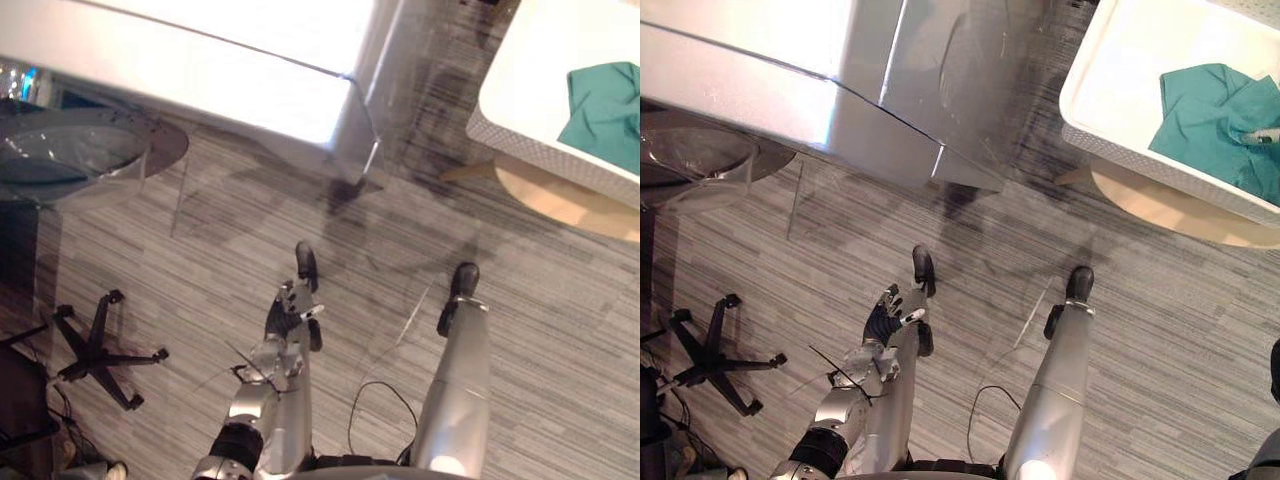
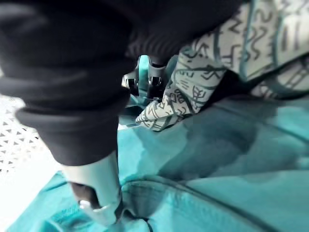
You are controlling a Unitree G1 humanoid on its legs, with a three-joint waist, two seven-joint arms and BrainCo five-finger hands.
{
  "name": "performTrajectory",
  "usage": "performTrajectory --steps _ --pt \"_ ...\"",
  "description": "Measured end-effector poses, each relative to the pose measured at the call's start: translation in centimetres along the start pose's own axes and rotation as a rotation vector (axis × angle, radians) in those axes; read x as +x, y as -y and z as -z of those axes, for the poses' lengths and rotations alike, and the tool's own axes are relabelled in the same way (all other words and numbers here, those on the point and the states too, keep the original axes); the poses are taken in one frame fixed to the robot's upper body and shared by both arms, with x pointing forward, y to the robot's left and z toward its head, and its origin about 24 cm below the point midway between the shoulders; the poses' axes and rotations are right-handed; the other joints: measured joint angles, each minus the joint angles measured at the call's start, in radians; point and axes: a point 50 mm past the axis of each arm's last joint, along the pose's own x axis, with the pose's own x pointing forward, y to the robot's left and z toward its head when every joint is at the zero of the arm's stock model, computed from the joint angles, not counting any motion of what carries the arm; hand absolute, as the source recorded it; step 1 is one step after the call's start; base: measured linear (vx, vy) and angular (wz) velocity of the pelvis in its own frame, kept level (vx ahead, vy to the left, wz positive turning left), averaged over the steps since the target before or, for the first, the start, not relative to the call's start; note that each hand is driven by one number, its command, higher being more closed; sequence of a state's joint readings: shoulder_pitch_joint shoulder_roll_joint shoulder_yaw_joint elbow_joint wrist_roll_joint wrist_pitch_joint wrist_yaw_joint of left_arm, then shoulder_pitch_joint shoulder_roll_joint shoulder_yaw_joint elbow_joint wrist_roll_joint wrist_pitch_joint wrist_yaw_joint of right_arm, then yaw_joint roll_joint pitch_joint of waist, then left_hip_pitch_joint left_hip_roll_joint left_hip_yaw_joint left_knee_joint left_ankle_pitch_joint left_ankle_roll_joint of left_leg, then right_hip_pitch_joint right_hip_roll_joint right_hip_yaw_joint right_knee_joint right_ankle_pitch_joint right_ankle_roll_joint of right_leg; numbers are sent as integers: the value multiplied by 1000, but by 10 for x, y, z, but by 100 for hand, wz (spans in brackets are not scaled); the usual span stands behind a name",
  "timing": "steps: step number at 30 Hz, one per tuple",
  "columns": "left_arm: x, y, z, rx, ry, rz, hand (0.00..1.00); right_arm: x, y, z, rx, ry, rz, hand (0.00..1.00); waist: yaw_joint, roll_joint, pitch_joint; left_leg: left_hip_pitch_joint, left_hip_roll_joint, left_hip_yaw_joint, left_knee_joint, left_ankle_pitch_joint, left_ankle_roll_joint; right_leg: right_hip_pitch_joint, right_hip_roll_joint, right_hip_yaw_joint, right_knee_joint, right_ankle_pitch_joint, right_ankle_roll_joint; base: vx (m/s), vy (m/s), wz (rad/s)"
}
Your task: Pick up the laundry basket with both hands and put the clothes into the washing machine.
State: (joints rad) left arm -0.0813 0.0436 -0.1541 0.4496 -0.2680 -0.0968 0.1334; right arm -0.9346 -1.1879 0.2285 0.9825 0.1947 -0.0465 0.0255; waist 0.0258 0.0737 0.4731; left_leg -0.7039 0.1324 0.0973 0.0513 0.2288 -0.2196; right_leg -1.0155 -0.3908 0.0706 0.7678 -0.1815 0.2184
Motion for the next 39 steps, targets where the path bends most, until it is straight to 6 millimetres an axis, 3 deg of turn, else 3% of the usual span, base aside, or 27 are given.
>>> performTrajectory --steps 6,7,14,25,32,35,39 --pt "1 -5 -8 17 32 -1 0 -8 -5 16 5 -6 -22 0 14 -6 3 -24 7 -9 27 -6 9 -3 3 -9 0 -1 -2 -7 -5 3" --pt "1 -5 -9 19 35 0 0 -10 -7 18 0 -10 -29 100 14 -8 5 -30 7 -10 30 -6 9 -5 3 -9 0 -1 -2 -7 0 5" --pt "1 -11 -14 41 53 -3 0 -10 -2 18 63 -1 9 100 14 -14 8 -65 5 -13 60 -8 12 -39 2 -2 26 -2 -4 -7 -9 3" --pt "1 -11 -13 40 46 -8 0 -9 -36 30 3 -71 -91 100 16 -15 8 -60 10 -26 70 -8 14 -20 3 -14 33 -5 -11 0 0 0" --pt "5 -6 -12 29 34 -13 0 -9 -65 35 29 -127 -131 100 14 -21 6 45 35 -27 43 -7 10 119 23 -53 -44 16 -10 25 7 -10" --pt "5 -10 -5 29 4 -38 0 -7 -67 27 69 -116 -116 100 12 -30 1 113 41 -23 4 -7 10 188 27 -69 -78 20 -9 44 12 -8" --pt "2 -13 13 18 -69 -66 0 0 -58 -17 194 44 -53 100 -8 -50 -7 224 58 -13 -51 -5 8 303 40 -93 -132 31 -5 69 -15 -13"
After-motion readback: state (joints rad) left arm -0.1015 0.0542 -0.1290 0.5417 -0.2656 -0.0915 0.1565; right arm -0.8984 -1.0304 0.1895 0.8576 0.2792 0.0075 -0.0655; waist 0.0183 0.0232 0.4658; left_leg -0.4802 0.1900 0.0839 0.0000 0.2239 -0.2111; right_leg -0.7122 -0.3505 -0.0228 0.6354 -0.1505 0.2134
